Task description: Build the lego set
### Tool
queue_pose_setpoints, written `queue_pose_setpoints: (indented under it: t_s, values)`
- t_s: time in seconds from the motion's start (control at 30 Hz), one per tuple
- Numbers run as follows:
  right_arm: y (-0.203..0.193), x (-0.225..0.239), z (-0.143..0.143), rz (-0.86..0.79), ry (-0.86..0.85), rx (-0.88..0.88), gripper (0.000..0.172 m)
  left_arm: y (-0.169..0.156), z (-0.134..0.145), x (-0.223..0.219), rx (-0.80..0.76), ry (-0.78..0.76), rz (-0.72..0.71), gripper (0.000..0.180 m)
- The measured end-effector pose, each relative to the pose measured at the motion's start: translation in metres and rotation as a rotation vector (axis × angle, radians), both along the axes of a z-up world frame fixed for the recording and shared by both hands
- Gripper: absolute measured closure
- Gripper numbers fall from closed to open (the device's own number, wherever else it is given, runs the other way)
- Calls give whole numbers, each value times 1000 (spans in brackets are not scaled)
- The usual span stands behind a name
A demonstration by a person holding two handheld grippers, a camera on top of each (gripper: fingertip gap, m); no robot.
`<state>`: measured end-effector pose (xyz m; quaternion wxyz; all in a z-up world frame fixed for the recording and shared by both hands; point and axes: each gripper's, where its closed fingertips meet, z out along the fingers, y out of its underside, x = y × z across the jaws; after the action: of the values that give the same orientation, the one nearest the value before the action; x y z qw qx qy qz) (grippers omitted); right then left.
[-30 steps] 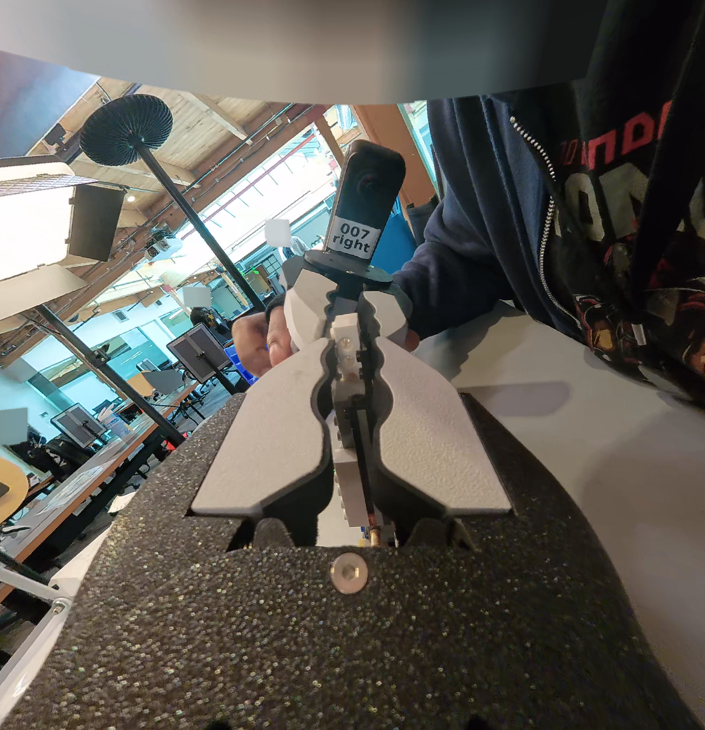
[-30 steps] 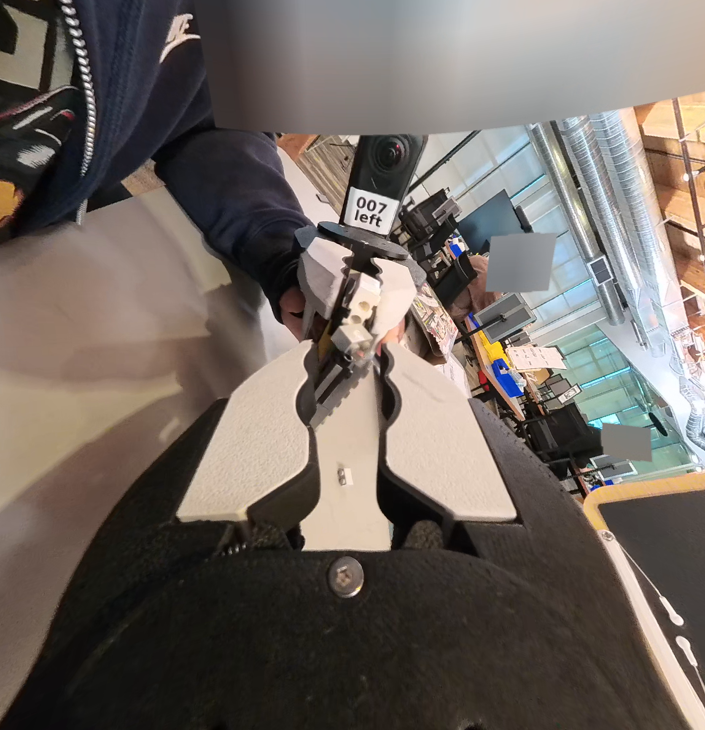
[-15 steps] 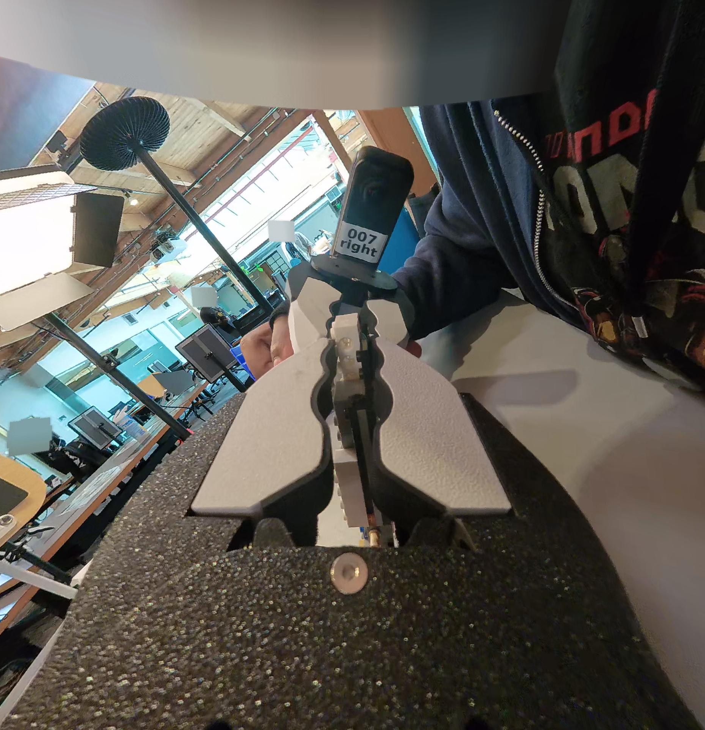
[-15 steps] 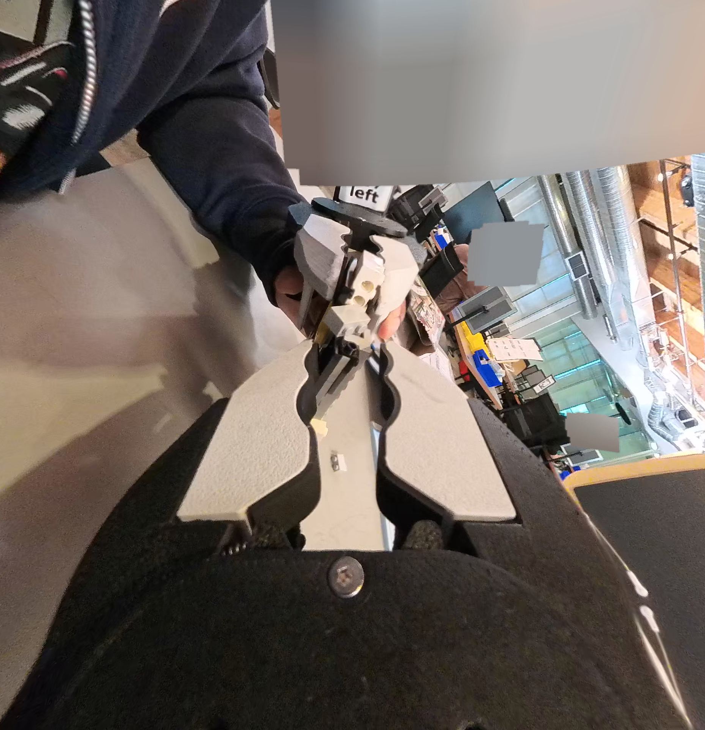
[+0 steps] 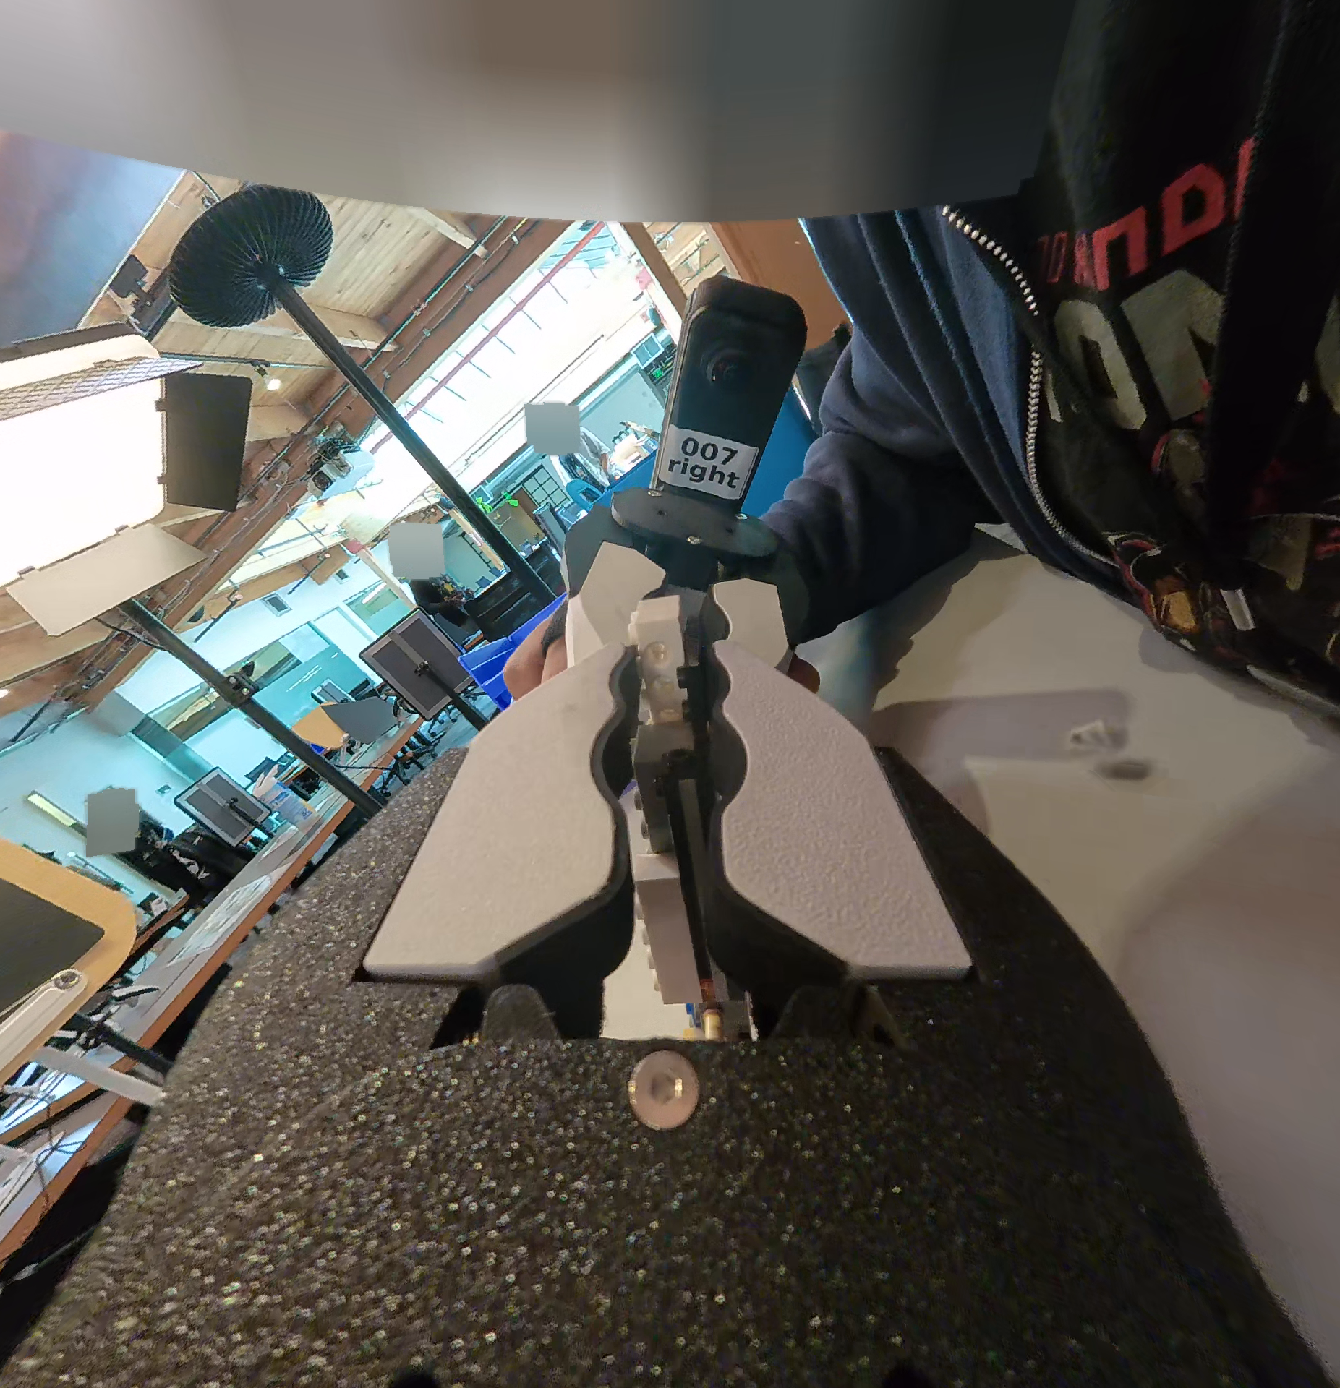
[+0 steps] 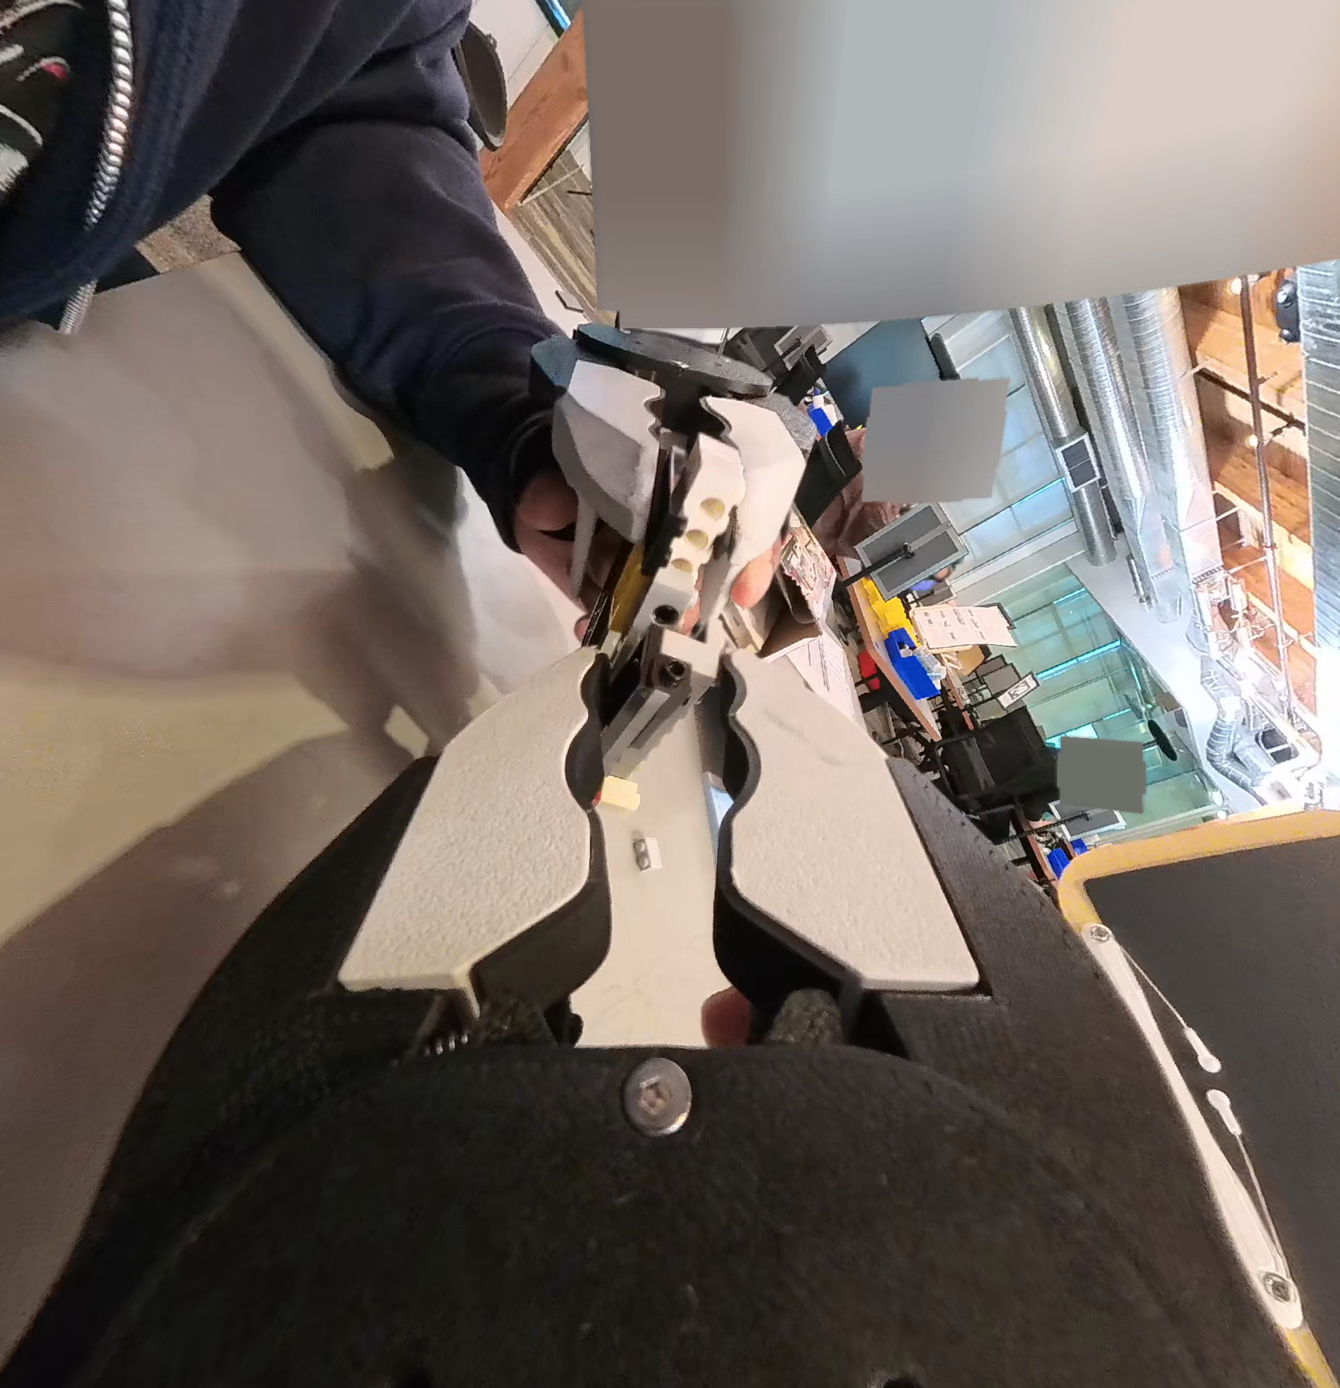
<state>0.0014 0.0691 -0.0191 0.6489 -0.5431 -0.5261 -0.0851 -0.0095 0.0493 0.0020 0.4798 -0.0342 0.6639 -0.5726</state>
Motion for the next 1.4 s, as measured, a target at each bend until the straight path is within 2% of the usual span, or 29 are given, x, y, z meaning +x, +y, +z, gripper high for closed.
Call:
queue_pose_setpoints:
  t_s: [0.2,0.5,1.4]
  values:
    - [0,-3,-10,-23,-85,26,147,-4,-4,0,90,-35,42,164]
    - [-6,-6,-10,36,19,-16,148,-9,-11,0,177,-50,56,164]
    - [-17,-18,-1,142,177,-81,150,-20,-10,-2,227,-99,66,164]
